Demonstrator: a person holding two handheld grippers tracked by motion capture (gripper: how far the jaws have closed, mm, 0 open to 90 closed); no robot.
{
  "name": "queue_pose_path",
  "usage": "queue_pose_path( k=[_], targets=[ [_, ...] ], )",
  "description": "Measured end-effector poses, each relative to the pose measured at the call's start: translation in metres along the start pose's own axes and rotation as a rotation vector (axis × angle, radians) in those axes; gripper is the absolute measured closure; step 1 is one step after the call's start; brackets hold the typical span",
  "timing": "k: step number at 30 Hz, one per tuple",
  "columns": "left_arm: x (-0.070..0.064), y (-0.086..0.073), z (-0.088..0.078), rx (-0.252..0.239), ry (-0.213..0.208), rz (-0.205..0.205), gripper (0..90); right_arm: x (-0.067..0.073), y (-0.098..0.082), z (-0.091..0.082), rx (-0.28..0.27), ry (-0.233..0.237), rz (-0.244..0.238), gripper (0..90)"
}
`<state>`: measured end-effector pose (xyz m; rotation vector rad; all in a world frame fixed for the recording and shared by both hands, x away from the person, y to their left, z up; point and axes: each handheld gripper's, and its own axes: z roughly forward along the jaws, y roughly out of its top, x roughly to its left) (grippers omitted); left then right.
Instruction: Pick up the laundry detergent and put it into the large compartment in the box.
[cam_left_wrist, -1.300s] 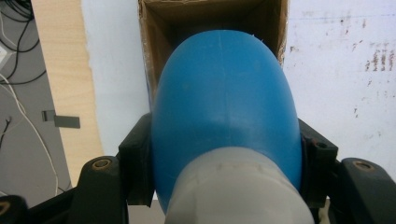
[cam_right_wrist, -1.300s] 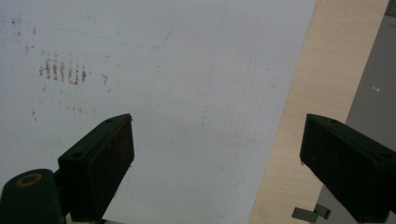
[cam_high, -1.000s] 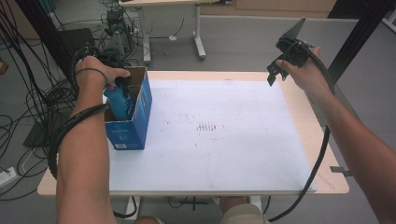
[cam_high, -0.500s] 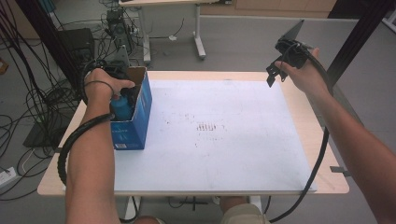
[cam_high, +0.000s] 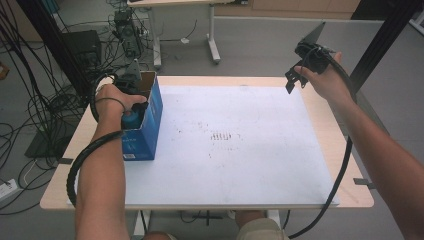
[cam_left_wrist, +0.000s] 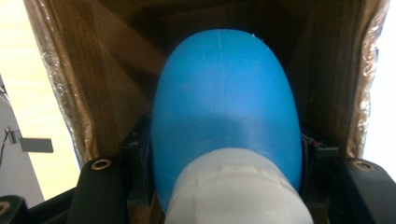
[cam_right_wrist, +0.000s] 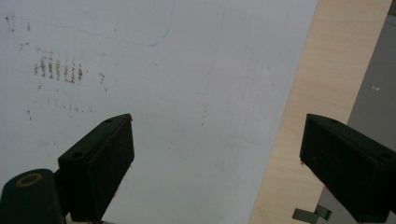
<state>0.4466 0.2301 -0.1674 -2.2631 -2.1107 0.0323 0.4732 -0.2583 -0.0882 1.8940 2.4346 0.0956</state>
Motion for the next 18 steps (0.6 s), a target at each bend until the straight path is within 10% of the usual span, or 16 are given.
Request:
queue_pose_path(
  k=[18],
  targets=[
    [-0.0014, -0.0043, 0.0005, -0.008, 0.002, -0.011, 37.4, -0.0010, -0.0024, -0.0010, -0.003, 0.011, -0.002, 10.1]
  ],
)
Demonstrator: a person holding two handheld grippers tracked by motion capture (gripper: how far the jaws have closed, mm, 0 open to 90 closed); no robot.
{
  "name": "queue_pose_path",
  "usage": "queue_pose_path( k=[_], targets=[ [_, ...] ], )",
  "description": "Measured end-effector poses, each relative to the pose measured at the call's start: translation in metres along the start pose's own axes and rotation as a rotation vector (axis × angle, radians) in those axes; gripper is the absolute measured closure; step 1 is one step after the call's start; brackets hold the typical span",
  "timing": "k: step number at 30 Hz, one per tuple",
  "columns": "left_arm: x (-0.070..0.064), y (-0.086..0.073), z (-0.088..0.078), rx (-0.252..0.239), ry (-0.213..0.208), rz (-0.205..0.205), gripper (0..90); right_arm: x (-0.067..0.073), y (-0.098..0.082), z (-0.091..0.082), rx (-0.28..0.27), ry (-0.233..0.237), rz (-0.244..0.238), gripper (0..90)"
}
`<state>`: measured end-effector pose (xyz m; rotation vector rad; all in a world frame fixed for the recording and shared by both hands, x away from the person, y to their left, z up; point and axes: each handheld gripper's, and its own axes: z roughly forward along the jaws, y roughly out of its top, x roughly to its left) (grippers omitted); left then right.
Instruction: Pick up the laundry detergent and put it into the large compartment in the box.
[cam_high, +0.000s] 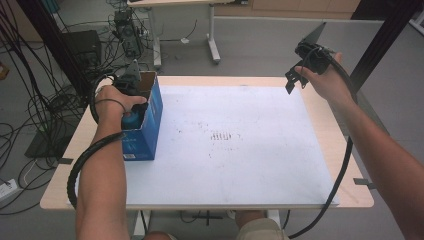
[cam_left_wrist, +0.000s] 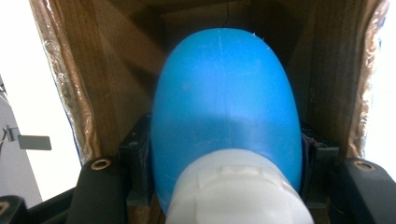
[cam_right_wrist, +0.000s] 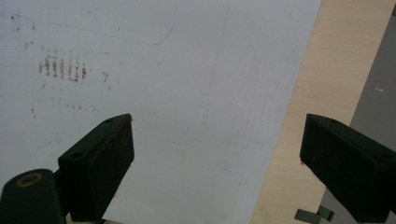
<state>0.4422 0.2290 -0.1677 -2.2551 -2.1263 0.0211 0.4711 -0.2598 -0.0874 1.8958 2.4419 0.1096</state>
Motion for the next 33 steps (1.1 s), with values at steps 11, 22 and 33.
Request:
queue_pose_path(
  k=[11, 22, 33],
  targets=[
    [-0.0004, 0.0006, 0.0002, -0.002, 0.000, 0.001, 37.4, 0.0007, 0.0016, 0.0008, 0.002, 0.001, -0.002, 10.1],
    [-0.0007, -0.0009, 0.0002, -0.006, -0.001, 0.000, 37.3, 0.0045, 0.0012, 0.0006, 0.002, 0.001, -0.009, 10.1],
    [-0.0006, -0.0012, 0.0000, -0.006, -0.001, 0.001, 37.3, 0.0072, 0.0006, -0.0010, 0.000, 0.000, -0.015, 10.1]
  ],
)
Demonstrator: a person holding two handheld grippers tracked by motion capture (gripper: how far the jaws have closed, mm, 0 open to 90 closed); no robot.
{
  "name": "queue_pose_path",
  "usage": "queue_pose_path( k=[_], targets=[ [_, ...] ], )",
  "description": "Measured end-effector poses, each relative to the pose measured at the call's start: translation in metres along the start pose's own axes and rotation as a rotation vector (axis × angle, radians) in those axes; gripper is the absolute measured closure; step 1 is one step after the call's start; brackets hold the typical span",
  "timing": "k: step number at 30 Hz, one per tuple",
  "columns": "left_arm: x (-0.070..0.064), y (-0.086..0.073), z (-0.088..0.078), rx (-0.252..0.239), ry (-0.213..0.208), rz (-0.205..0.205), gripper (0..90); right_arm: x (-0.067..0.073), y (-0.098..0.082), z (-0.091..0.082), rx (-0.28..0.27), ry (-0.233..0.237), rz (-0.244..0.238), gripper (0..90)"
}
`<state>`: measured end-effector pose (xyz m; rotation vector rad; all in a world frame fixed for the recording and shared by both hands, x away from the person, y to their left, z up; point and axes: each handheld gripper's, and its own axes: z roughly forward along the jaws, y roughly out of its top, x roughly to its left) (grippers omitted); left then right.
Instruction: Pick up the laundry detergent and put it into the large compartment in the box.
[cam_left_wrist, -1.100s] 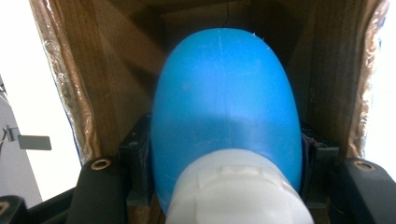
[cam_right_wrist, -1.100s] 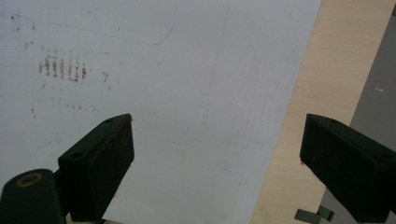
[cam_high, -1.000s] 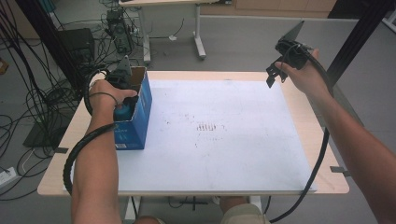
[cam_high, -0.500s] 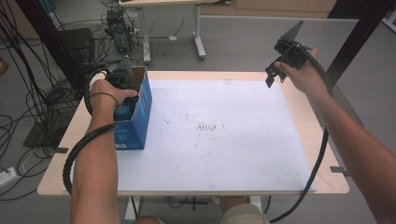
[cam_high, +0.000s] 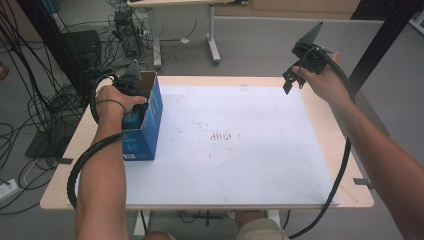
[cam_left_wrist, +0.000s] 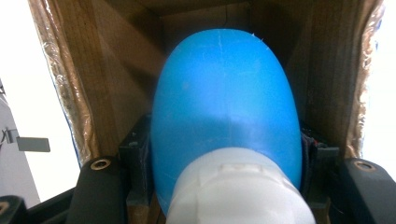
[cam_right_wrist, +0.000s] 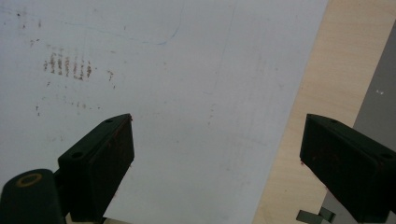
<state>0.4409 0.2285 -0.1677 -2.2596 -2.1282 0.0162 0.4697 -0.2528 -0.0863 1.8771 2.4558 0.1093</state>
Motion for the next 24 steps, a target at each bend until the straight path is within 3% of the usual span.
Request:
queue_pose_path(
  k=[24],
  targets=[
    [-0.0014, 0.0000, 0.0004, -0.004, 0.004, -0.005, 37.3, -0.0032, -0.0012, -0.0005, -0.001, 0.004, 0.005, 10.1]
  ],
)
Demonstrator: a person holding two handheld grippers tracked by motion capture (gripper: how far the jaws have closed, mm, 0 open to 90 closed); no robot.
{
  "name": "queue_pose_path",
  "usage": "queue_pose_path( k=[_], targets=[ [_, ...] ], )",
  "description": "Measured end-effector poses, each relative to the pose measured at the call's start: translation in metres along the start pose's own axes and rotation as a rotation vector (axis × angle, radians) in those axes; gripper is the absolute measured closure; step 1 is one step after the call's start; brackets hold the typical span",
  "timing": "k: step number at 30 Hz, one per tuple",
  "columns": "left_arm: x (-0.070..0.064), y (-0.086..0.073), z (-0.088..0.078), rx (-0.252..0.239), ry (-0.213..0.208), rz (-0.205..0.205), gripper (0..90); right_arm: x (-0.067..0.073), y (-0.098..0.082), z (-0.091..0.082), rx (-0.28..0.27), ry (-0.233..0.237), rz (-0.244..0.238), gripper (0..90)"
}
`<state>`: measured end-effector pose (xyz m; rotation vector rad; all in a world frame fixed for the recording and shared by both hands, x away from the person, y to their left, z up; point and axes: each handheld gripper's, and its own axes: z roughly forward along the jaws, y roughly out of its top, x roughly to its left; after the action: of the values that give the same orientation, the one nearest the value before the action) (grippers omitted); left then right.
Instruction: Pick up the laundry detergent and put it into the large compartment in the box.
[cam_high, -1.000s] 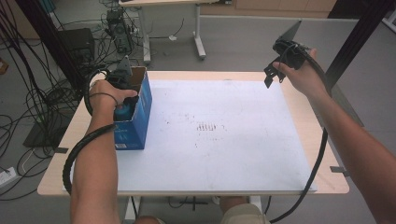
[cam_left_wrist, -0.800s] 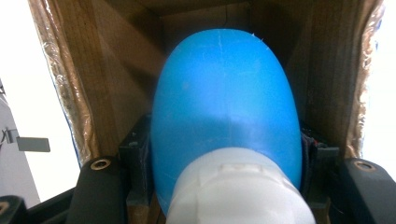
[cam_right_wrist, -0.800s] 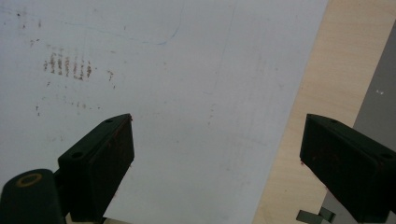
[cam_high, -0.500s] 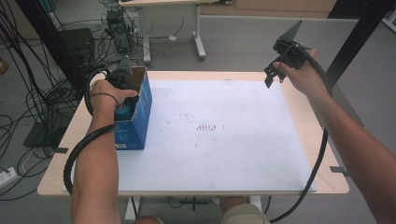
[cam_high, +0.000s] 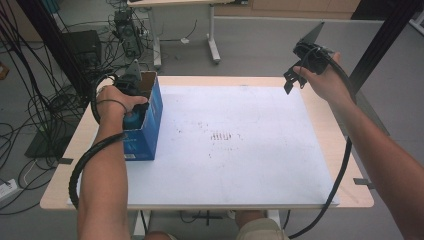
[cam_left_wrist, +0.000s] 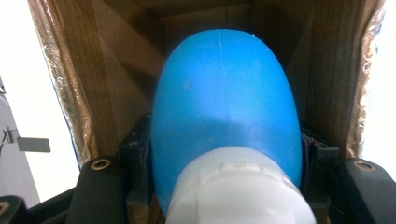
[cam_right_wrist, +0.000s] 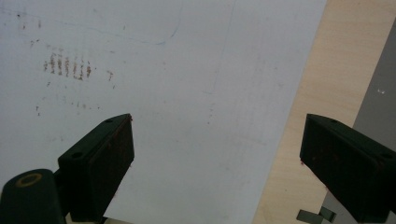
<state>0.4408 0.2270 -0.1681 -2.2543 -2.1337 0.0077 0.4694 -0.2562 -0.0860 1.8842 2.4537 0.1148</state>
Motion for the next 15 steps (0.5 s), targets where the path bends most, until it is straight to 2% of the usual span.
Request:
queue_pose_path(
  k=[15],
  targets=[
    [0.0007, -0.0006, 0.0002, -0.005, -0.002, -0.001, 37.3, -0.0004, -0.0003, 0.0000, 0.000, 0.001, 0.001, 10.1]
  ],
)
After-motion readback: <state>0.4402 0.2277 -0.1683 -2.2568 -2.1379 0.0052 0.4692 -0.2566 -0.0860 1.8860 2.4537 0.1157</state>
